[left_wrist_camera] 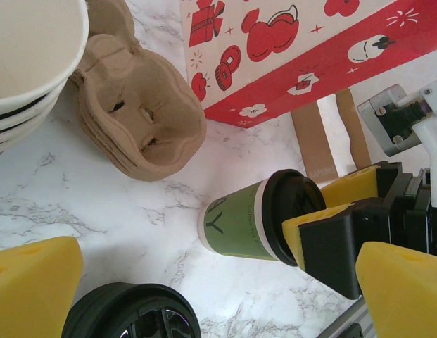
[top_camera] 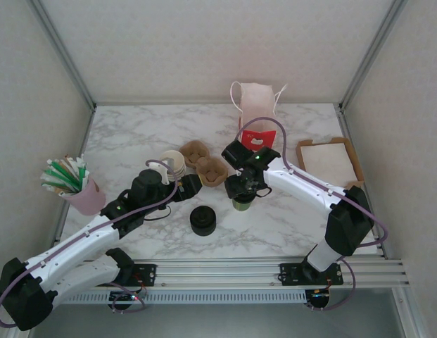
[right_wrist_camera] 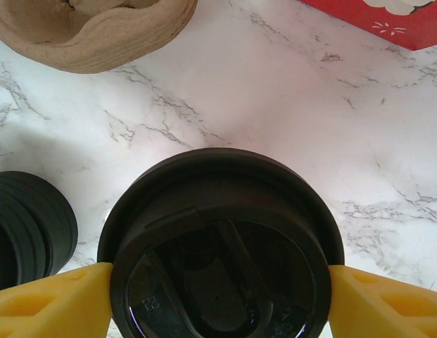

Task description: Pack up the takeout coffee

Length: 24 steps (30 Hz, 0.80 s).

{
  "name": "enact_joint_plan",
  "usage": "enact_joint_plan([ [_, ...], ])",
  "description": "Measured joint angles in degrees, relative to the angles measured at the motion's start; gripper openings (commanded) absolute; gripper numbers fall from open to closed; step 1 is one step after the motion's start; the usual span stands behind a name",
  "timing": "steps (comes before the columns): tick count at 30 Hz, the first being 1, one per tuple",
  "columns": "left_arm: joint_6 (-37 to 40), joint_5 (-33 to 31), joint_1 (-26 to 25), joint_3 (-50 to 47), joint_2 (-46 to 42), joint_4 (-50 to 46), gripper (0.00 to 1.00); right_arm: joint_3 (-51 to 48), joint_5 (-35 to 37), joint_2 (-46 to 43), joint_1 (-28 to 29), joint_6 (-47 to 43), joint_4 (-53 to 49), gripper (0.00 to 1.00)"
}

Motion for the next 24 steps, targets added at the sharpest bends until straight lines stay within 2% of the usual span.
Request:
enact_joint_plan([
  [24, 0.00, -0.02, 0.00, 0.00, 0.81, 0.00, 0.99, -1.55, -0.83, 0.96, -0.24, 0.00, 1.84, 0.75],
])
